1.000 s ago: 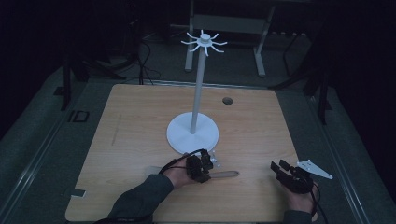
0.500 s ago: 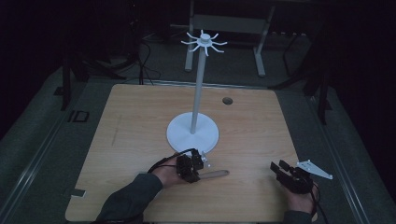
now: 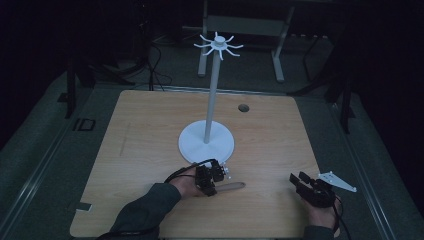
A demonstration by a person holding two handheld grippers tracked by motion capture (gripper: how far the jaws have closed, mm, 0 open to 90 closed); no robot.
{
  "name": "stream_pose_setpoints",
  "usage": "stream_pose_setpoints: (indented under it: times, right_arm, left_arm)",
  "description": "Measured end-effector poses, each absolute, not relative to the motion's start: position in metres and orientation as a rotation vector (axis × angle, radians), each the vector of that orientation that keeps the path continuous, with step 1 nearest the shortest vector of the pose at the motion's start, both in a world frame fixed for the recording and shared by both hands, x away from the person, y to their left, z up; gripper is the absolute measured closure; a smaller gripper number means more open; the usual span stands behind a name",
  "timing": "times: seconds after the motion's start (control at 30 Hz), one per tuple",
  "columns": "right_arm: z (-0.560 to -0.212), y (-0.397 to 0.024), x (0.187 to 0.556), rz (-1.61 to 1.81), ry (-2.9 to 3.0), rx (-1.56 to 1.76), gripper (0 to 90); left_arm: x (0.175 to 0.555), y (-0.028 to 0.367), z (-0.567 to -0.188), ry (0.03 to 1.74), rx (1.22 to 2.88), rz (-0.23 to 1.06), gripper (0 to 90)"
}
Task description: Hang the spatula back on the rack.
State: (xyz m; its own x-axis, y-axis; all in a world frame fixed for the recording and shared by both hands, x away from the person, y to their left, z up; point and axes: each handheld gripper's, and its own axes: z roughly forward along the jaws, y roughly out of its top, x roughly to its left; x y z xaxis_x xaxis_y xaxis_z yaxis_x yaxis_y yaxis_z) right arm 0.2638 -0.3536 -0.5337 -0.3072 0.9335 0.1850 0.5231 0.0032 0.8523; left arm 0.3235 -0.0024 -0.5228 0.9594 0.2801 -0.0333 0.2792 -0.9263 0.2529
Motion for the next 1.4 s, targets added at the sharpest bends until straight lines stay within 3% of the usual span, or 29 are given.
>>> stream_pose_setpoints:
  times: [0.53, 1.4]
  right_arm:
    - [-0.534, -0.354, 0.264, 1.24, 1.85, 1.498, 54.2]
    - [-0.535, -0.355, 0.264, 1.231, 1.842, 1.511, 54.1]
  left_arm:
    - [0.322, 0.003, -0.518, 0.433, 2.82, 0.058, 75.3]
    - [0.317, 0.021, -0.471, 0.597, 2.519, 0.266, 75.3]
